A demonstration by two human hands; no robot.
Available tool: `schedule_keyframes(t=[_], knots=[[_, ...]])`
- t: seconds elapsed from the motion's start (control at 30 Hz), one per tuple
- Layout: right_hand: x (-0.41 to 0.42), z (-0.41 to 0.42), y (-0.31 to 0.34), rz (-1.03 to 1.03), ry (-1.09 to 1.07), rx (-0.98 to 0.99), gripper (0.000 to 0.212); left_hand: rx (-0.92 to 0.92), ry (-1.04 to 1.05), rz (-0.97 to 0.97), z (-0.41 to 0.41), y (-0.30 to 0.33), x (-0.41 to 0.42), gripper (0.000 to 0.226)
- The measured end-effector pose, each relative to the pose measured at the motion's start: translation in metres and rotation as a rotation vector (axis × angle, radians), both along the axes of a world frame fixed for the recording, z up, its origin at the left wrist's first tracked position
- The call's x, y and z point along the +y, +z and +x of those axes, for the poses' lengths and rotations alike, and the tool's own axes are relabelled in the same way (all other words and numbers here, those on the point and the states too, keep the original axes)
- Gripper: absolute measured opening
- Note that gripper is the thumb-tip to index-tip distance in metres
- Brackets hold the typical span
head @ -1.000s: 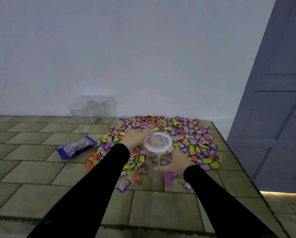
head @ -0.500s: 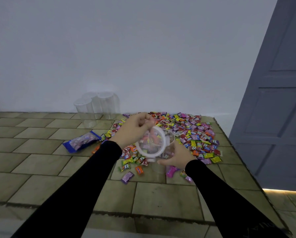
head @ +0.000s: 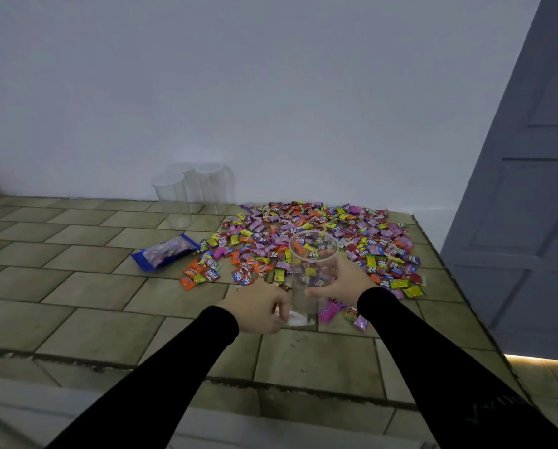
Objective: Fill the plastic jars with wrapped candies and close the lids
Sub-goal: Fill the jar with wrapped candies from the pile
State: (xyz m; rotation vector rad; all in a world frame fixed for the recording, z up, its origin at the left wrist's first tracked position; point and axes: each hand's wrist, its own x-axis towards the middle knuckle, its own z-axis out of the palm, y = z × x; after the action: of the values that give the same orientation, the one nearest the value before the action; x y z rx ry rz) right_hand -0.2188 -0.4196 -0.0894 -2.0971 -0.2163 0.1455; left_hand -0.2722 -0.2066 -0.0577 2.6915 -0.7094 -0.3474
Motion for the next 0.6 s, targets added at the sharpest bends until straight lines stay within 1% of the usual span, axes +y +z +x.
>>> schedule_keyframes(t=[0.13, 0.2, 0.27, 0.3, 0.37, 0.43, 0.47, 0.5, 0.53, 0.6], knots=[[0.004, -0.003, 0.0, 0.054, -0.013, 0.017, 0.067, 0.063, 0.023, 0.18, 0.002, -0.012, 0.002, 0.014], [0.007, -0.007, 0.001, 0.064, -0.02, 0.019, 0.067, 0.08, 0.029, 0.238, 0.004, -0.015, 0.003, 0.015], [0.009, -0.011, -0.001, 0.078, -0.035, 0.012, 0.073, 0.086, 0.013, 0.271, 0.004, -0.016, 0.003, 0.018], [0.01, -0.012, -0.002, 0.074, -0.043, 0.004, 0.078, 0.083, 0.005, 0.284, 0.004, -0.016, 0.002, 0.02], [0.008, -0.015, -0.003, -0.01, -0.027, -0.007, 0.094, 0.055, 0.001, 0.296, 0.003, -0.014, -0.002, 0.021], [0.001, -0.015, -0.006, -0.13, 0.002, -0.013, 0.118, 0.016, -0.001, 0.254, 0.002, -0.01, -0.009, 0.015], [-0.005, -0.016, -0.007, -0.191, 0.015, -0.019, 0.124, 0.004, -0.002, 0.213, 0.002, -0.008, -0.014, 0.014], [-0.012, -0.016, -0.009, -0.241, 0.02, -0.028, 0.12, -0.014, -0.003, 0.175, 0.001, -0.006, -0.02, 0.016], [-0.02, -0.017, -0.01, -0.274, 0.018, -0.042, 0.109, -0.045, -0.013, 0.146, 0.0, -0.004, -0.026, 0.018], [-0.037, -0.019, -0.014, -0.292, -0.013, -0.111, 0.079, -0.116, -0.056, 0.07, -0.002, -0.003, -0.044, 0.02]])
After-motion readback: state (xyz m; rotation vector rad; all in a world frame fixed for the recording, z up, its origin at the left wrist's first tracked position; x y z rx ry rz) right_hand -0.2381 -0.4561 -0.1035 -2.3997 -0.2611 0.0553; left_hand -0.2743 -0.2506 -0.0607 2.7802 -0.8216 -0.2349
